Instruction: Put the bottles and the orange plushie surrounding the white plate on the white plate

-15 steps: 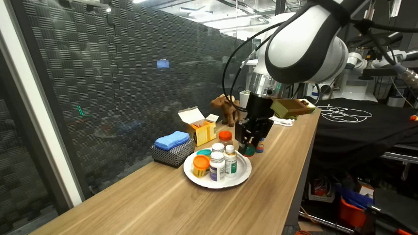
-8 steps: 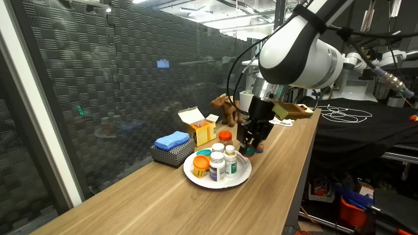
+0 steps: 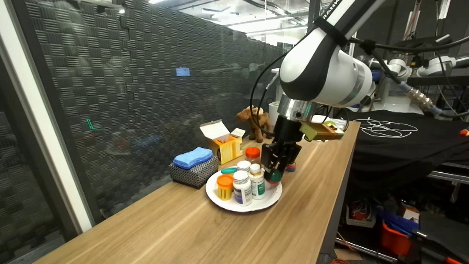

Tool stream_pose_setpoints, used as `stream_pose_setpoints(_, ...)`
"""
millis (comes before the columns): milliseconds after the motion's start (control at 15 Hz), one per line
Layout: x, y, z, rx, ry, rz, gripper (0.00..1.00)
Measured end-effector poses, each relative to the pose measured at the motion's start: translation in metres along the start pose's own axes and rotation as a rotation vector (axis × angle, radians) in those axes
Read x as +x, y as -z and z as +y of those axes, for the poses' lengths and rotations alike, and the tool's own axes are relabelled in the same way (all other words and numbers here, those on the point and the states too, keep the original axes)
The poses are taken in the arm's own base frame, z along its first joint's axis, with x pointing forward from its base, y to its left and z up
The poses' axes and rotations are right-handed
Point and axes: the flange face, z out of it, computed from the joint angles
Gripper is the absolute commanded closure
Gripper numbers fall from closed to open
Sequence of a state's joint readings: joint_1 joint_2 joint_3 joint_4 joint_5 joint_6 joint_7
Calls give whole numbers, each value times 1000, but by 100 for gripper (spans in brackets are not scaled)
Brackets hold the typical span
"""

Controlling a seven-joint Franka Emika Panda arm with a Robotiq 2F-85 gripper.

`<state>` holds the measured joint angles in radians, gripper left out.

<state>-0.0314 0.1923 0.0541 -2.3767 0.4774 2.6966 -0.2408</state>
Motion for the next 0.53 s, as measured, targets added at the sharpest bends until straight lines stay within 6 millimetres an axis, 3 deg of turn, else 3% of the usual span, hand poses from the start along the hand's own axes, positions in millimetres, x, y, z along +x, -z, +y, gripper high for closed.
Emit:
stream_pose_setpoints(133, 2, -5, 1, 2, -1, -10, 72)
stream_pose_setpoints(200, 2, -7, 2, 3, -3, -15, 38)
stream_pose_setpoints(267, 3, -9, 2, 3, -4, -19, 24)
stream_pose_setpoints(467, 3, -15, 3, 6, -6, -35, 2)
stream_pose_setpoints(533, 4, -17, 2, 7, -5, -39, 0)
